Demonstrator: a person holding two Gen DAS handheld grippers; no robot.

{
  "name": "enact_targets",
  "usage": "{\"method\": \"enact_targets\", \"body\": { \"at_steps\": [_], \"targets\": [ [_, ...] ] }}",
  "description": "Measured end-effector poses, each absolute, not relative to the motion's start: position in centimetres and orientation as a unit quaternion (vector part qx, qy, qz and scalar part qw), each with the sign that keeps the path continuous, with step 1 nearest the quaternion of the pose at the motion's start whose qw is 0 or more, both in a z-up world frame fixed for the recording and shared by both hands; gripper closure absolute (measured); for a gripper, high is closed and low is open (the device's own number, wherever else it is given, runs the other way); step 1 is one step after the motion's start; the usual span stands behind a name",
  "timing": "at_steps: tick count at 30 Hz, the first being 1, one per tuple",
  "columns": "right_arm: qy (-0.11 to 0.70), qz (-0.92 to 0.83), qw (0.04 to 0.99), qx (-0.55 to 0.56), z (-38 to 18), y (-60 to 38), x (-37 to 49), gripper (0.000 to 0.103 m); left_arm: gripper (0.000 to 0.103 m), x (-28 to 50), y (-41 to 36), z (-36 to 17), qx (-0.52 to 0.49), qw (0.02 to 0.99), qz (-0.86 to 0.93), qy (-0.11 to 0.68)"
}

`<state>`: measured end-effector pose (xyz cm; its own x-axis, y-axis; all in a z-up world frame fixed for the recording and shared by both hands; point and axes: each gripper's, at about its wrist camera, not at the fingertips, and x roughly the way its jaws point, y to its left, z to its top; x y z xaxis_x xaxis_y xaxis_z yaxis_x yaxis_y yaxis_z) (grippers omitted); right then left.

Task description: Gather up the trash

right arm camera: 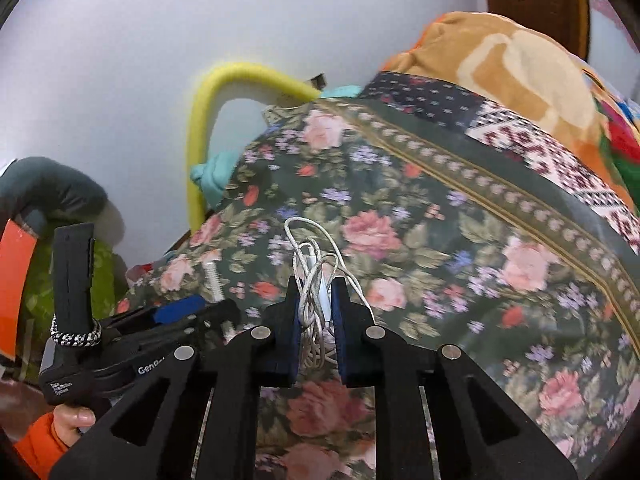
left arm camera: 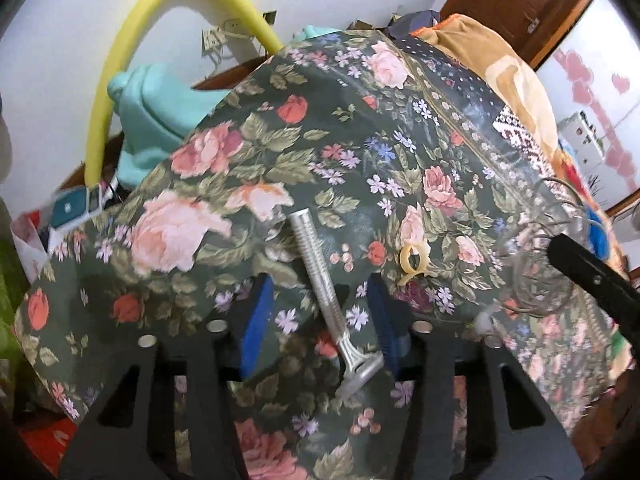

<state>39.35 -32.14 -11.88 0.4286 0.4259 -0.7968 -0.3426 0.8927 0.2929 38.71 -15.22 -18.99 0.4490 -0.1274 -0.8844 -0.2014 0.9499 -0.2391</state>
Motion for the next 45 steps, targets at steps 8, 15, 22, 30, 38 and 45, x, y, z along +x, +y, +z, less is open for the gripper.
{"method": "enact_targets", "body": {
  "at_steps": [8, 15, 22, 30, 38, 45],
  "targets": [
    [0.494, 0.205, 0.842, 0.061, -12.2, -34.6, 38.7, 0.09, 0.095, 38.3, -15.7, -19.3, -0.106, 0.842, 0.036, 0.528],
    [0.509, 0.187, 0.838, 0.06, -13.3, -36.3, 36.6, 0.09, 0.091, 36.8, -16.6, -19.6, -0.091, 0.817, -0.023, 0.569],
    [0.53, 0.173, 0.827, 0.076, -15.7, -38.1, 34.3, 0.09, 0.057, 36.7, -19.3, -17.9, -0.077, 0.823, -0.045, 0.561],
    [0.543, 0.167, 0.818, 0.094, -17.4, -39.1, 33.4, 0.09, 0.057, 40.1, -22.7, -18.2, -0.148, 0.808, -0.097, 0.562],
    [0.547, 0.164, 0.815, 0.102, -18.4, -39.3, 33.4, 0.09, 0.08, 42.1, -24.7, -21.1, -0.123, 0.807, -0.058, 0.574],
    [0.541, 0.155, 0.819, 0.113, -17.9, -40.3, 33.5, 0.091, 0.082, 40.9, -24.9, -20.4, -0.097, 0.815, -0.072, 0.567]
  ]
}}
